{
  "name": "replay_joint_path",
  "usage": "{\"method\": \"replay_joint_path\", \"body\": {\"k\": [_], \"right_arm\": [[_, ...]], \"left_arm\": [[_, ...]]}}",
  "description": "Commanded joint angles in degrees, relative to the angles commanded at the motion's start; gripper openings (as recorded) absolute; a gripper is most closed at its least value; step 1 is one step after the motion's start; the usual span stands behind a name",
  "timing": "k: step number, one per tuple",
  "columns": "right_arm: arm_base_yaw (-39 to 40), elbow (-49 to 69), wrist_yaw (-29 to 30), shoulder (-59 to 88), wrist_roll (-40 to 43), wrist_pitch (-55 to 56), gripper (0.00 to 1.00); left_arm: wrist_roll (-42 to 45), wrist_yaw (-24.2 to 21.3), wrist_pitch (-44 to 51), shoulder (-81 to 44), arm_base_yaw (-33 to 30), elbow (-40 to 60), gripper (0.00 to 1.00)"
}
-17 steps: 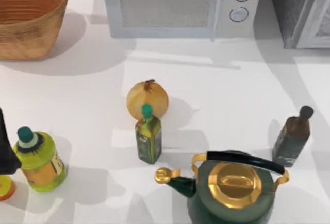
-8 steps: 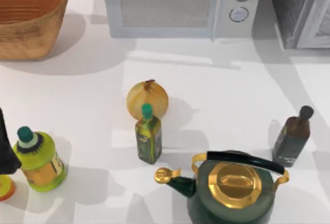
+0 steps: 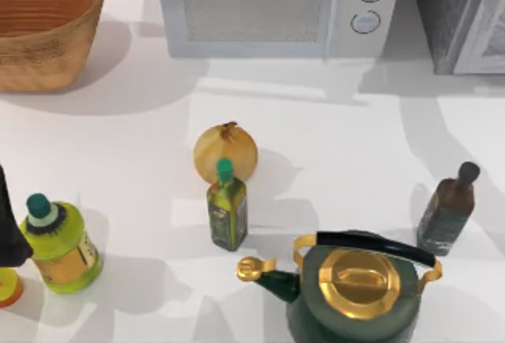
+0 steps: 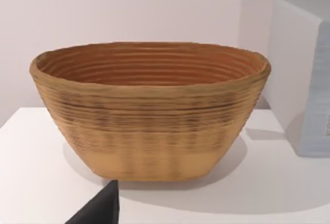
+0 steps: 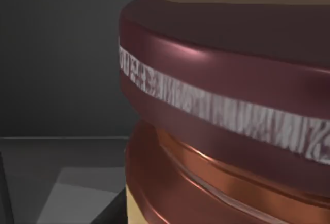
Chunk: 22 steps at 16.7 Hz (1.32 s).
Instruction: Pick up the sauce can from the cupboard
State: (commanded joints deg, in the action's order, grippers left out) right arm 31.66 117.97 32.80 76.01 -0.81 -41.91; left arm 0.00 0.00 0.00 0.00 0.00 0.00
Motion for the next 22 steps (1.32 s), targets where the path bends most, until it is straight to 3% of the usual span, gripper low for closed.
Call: {"method": "replay_joint_path", "body": {"k": [7, 11, 15, 22], "right_arm": [[0.6, -0.5, 0.7, -1.4, -0.1, -0.6, 0.00], [-1.9, -8.9, -1.9, -7.1, 0.0, 2.7, 0.00], [-6.5, -27.0, -6.8, -18.1, -0.1, 8.9, 0.00], [-17.9, -74.2, -18.6, -44.7, 0.3, 23.9, 0.00]], "left_arm": [[0.0, 0.0, 0.0, 0.0, 0.0, 0.0, 1.00], [0.0, 0.0, 0.0, 0.0, 0.0, 0.0, 1.00], [0.0, 0.0, 0.0, 0.0, 0.0, 0.0, 1.00], [0.0, 0.0, 0.0, 0.0, 0.0, 0.0, 1.00]]}}
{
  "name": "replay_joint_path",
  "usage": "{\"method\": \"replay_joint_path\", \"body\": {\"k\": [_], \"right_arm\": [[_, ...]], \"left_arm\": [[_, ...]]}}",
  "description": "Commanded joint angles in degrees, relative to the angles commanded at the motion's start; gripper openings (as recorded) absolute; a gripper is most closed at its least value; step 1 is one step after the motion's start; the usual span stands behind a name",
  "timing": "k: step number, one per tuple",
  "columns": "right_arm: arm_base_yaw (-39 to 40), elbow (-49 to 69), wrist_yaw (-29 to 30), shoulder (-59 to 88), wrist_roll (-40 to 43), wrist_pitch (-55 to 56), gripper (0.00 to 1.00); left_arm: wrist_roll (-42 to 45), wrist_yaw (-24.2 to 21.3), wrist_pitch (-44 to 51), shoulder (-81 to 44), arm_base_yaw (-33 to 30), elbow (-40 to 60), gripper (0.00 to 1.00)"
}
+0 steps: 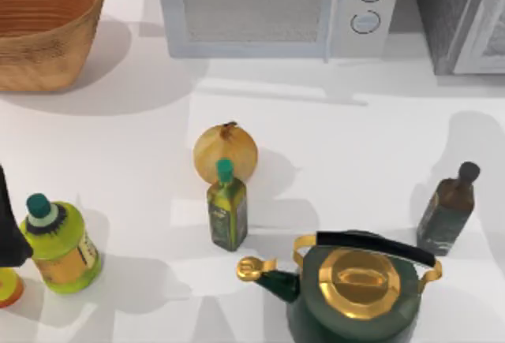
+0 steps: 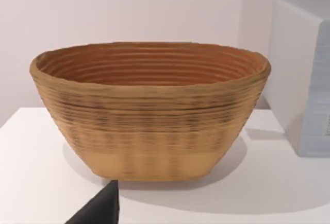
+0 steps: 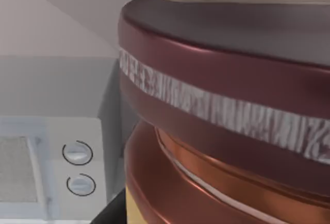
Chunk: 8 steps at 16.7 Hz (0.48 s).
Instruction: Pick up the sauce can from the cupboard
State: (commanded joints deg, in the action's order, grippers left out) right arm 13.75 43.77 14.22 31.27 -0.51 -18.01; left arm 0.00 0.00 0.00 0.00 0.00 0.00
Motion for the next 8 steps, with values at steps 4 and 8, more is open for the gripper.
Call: {"method": "replay_joint_path", "body": {"k": [4, 8], "right_arm": [[-6.6, -23.9, -6.8, -15.0, 0.2, 8.6, 0.00], [-11.8, -38.7, -12.2, -26.6, 0.5, 15.4, 0.00]], "left_arm": [[0.0, 0.0, 0.0, 0.0, 0.0, 0.0, 1.00], [0.0, 0.0, 0.0, 0.0, 0.0, 0.0, 1.00]]}}
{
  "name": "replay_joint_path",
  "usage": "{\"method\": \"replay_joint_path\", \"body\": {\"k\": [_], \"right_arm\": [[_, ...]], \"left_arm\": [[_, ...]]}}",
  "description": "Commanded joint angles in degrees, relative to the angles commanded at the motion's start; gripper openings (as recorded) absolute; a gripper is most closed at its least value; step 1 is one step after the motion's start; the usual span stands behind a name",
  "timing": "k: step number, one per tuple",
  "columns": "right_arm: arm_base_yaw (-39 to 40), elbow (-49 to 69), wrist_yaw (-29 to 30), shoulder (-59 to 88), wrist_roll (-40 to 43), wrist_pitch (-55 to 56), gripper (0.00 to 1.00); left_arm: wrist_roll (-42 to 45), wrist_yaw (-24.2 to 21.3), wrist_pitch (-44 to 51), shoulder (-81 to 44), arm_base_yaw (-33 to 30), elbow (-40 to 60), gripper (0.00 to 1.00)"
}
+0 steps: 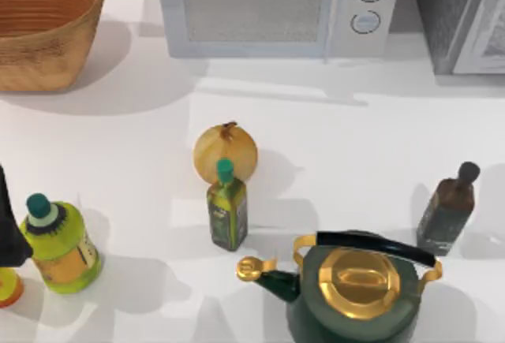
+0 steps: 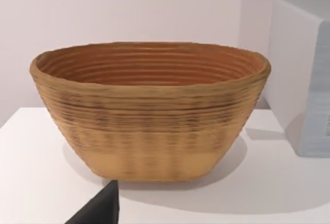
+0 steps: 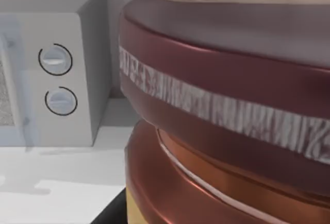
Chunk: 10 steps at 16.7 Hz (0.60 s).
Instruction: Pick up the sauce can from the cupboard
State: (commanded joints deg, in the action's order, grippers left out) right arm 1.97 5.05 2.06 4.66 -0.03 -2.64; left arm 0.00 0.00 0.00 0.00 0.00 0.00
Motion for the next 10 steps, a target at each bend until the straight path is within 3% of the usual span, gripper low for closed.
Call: {"method": "replay_joint_path", "body": {"k": [10], "right_arm": [[-1.8, -5.1, -2.0, -4.3, -0.1, 2.5, 0.00]], "left_arm": [[0.0, 0.0, 0.0, 0.0, 0.0, 0.0, 1.00]]}}
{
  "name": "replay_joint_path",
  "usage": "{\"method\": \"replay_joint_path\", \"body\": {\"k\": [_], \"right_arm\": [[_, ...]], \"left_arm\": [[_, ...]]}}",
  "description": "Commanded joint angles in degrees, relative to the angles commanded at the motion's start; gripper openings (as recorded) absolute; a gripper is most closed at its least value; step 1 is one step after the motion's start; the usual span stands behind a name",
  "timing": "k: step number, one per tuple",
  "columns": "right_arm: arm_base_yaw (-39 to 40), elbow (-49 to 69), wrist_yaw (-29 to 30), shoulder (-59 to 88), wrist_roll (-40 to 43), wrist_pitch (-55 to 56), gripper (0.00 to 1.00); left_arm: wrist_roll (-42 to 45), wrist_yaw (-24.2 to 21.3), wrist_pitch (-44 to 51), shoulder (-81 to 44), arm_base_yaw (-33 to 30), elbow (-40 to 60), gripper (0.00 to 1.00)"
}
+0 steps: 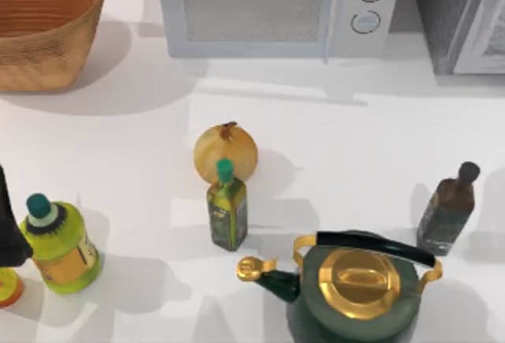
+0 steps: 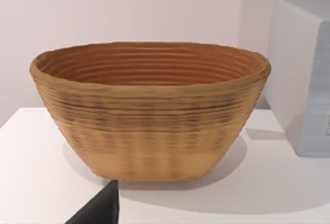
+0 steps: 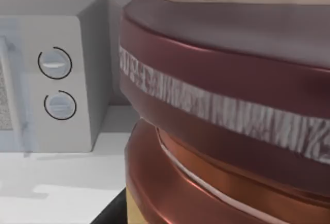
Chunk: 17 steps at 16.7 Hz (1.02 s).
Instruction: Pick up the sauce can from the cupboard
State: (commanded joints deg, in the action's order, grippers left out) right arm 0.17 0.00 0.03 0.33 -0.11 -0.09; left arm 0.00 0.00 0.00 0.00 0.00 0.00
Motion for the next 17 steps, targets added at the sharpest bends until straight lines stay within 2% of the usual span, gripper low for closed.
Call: {"method": "replay_joint_path", "body": {"k": [5, 17], "right_arm": [[-1.3, 1.5, -4.1, 6.6, -0.1, 6.1, 0.00], [-7.0, 6.3, -20.2, 34.7, -0.9, 29.3, 0.00]], "left_arm": [[0.0, 0.0, 0.0, 0.0, 0.0, 0.0, 1.00], [0.0, 0.0, 0.0, 0.0, 0.0, 0.0, 1.00]]}}
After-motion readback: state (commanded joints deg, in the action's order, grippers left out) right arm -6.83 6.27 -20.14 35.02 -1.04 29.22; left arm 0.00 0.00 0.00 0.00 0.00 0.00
